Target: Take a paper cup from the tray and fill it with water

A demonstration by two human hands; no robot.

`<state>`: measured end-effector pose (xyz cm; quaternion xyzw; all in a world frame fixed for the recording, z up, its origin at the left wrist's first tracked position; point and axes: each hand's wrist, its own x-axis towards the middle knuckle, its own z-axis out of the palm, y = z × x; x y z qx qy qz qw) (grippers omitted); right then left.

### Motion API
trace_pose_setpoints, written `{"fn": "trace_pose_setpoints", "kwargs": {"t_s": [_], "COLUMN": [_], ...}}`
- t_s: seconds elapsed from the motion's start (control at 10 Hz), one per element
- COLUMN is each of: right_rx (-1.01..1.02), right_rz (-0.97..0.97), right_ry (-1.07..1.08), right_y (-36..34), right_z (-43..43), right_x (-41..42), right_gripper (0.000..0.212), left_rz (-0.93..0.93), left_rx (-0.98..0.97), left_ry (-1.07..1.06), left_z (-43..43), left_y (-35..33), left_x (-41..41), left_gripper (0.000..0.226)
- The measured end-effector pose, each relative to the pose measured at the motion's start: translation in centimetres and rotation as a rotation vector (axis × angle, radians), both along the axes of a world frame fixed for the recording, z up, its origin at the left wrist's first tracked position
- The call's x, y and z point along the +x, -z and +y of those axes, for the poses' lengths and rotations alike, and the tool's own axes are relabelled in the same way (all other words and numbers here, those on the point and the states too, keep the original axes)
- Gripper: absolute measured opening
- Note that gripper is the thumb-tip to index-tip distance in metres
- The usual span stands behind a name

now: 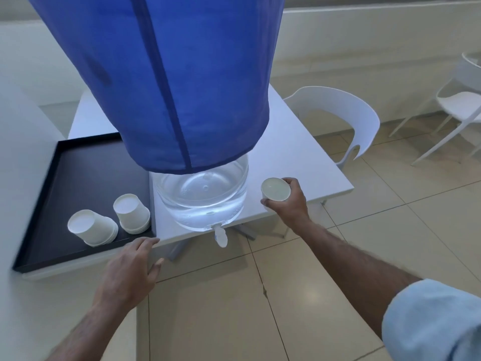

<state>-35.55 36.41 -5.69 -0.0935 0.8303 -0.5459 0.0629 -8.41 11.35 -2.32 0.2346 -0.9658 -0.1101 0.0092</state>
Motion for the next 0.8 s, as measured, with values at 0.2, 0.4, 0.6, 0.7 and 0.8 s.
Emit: {"fn": "trace_pose_setpoints", "kwargs": {"t_s": [0.2,0.4,0.6,0.7,0.8], "right_rx": [0.038,0.055,0.036,0.041,0.101], "right_rz": [-0.031,-0.075,-0.099,-0.108,-0.019], "right_ry": [0.013,0.017,-0.006,-0.066,-0.112], "right_y": [1.2,2.4,2.5,1.9,0.2], "right_z": [-1.7,-1.8,-1.3,-0.5,0.9], "right_x": [-2.6,-3.5,-3.3,-3.2,-2.3], "right_gripper": [0.073,0.071,0.077,0.095,0.095], "left_rz": [0.006,-0.004,-0.002,0.022,0.043], "left_rx": [-0.032,-0.046,-0.056,-0.030,-0.042], "left_ry": [-0.009,-0.020,-0.019,-0.048,-0.072], "left_z": [-0.6,-0.9,-0.7,-0.6,-1.0], "left_y": [-0.3,0.0,0.3,-0.1,-1.3], "left_x": [0.0,-0.2,-0.3,-0.5,-0.8], "left_gripper": [0.046,0.047,0.046,0.045,0.046]}}
